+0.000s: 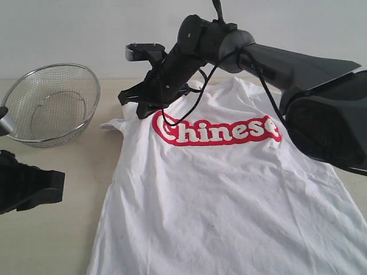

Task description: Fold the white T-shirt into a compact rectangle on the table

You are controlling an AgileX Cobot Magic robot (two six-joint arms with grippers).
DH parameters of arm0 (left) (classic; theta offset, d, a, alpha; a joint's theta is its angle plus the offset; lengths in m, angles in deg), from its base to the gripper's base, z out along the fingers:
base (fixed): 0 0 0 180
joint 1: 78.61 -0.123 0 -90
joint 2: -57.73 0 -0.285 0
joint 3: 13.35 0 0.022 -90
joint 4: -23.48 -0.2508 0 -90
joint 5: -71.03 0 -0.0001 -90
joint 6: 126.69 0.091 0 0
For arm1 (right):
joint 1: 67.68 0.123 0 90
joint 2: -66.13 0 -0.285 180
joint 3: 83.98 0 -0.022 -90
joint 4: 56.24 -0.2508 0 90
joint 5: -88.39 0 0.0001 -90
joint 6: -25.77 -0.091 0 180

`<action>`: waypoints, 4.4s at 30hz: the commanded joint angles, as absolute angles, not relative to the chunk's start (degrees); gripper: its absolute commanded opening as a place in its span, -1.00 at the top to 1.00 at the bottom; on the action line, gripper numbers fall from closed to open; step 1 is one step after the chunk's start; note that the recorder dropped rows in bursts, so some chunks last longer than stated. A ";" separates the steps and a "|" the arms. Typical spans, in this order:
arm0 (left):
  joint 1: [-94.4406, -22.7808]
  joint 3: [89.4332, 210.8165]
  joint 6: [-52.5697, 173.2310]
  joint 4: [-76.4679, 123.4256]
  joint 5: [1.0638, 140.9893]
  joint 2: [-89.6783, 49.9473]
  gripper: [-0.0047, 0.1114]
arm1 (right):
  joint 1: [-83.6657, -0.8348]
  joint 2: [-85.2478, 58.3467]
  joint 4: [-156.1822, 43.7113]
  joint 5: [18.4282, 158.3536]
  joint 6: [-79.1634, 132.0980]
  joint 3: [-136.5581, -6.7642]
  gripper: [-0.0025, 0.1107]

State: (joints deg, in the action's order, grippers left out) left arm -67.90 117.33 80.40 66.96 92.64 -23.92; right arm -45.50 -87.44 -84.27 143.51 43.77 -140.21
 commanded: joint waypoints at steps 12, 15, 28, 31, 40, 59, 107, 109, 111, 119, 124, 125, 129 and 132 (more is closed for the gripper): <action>-68.16 117.96 81.18 69.78 88.12 -30.44 0.59 | -45.19 -92.80 -82.99 155.42 44.10 -140.49 0.96; -68.16 118.70 81.39 70.17 88.34 -30.44 0.59 | -45.19 -93.64 -81.49 158.35 42.89 -140.49 0.96; -68.16 119.35 82.63 70.17 88.40 -30.44 0.59 | -45.19 -93.74 -82.39 158.35 42.67 -140.49 0.96; -68.16 120.12 83.16 71.06 86.44 -30.44 0.59 | -45.19 -92.55 -84.59 158.35 44.72 -140.49 0.96; -68.16 136.15 86.91 71.06 91.92 -39.68 0.59 | -46.05 -86.56 -86.45 158.35 45.54 -140.49 0.96; -68.11 207.06 70.39 40.44 128.14 -85.57 0.59 | -52.31 -82.91 -87.15 158.35 48.74 -140.49 0.96; -64.58 150.55 78.69 91.86 108.32 -53.37 0.03 | -52.81 -85.49 -87.15 158.35 50.77 -140.49 0.96; -64.58 144.97 82.82 100.92 102.67 -52.82 0.03 | -52.81 -85.49 -87.26 158.35 50.67 -140.49 0.96; -64.58 140.49 89.39 113.22 98.51 -52.82 0.03 | -52.81 -85.49 -87.26 158.35 50.52 -140.49 0.96; -63.94 137.54 94.14 123.43 84.23 -53.47 0.16 | -52.81 -85.49 -87.98 158.35 50.52 -140.49 0.96; -64.06 140.94 93.99 123.43 81.16 -54.69 0.48 | -52.81 -85.49 -88.87 158.35 50.62 -140.49 0.96; -64.06 141.73 93.99 123.43 81.16 -55.43 0.49 | -52.81 -85.49 -88.87 158.35 50.62 -140.49 0.96; -64.06 143.82 93.99 123.43 81.99 -58.94 0.41 | -52.81 -85.49 -88.87 158.35 50.62 -140.49 0.96; -64.06 144.28 93.73 123.43 82.57 -61.19 0.23 | -52.81 -85.49 -88.87 158.35 50.74 -140.49 0.96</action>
State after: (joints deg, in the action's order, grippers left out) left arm -64.31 143.73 94.28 123.09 82.17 -59.58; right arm -52.36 -85.78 -88.37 158.19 50.31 -140.40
